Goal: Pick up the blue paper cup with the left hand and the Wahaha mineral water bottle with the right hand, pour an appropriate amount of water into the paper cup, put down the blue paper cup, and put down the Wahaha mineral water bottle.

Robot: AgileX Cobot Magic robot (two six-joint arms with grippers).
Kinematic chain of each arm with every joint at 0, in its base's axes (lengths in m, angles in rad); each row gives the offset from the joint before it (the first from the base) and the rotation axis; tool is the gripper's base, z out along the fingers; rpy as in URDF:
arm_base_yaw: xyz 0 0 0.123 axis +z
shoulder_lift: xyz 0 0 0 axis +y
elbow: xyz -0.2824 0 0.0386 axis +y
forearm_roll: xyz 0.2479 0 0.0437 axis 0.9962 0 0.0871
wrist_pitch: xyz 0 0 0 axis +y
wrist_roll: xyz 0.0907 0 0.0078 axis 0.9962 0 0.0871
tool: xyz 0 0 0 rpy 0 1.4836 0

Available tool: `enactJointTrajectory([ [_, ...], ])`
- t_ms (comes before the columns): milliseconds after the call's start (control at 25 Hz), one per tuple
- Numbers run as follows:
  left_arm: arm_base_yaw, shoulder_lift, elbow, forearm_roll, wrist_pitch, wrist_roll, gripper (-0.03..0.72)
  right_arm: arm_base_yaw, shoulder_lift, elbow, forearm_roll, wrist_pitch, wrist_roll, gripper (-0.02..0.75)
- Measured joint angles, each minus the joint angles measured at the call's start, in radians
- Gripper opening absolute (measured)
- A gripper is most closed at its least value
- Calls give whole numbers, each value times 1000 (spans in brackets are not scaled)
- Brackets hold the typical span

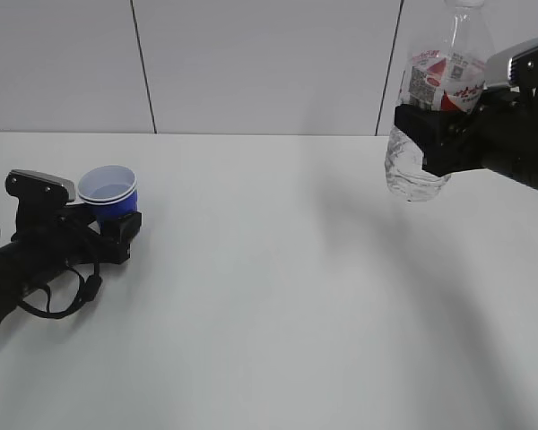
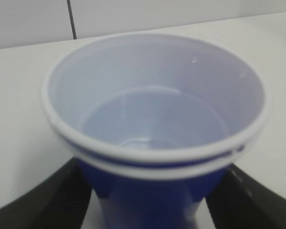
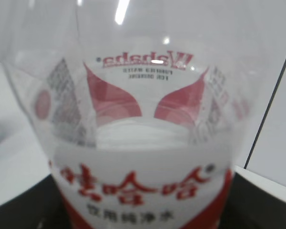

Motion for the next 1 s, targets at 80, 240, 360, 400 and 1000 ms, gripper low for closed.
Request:
enactJointTrajectory([
  [80,0,0,0,0,0,0,560,0,0,0,0,0,0,432],
  [240,0,0,0,0,0,0,584,0,0,0,0,-1,1,432],
  [360,0,0,0,0,1,0,590,0,0,0,0,-2,1,432],
  [400,0,0,2,0,1,0,590,0,0,0,0,-4,1,432],
  [1000,0,-180,215,-2,2,0,587,0,0,0,0,-20,2,432],
])
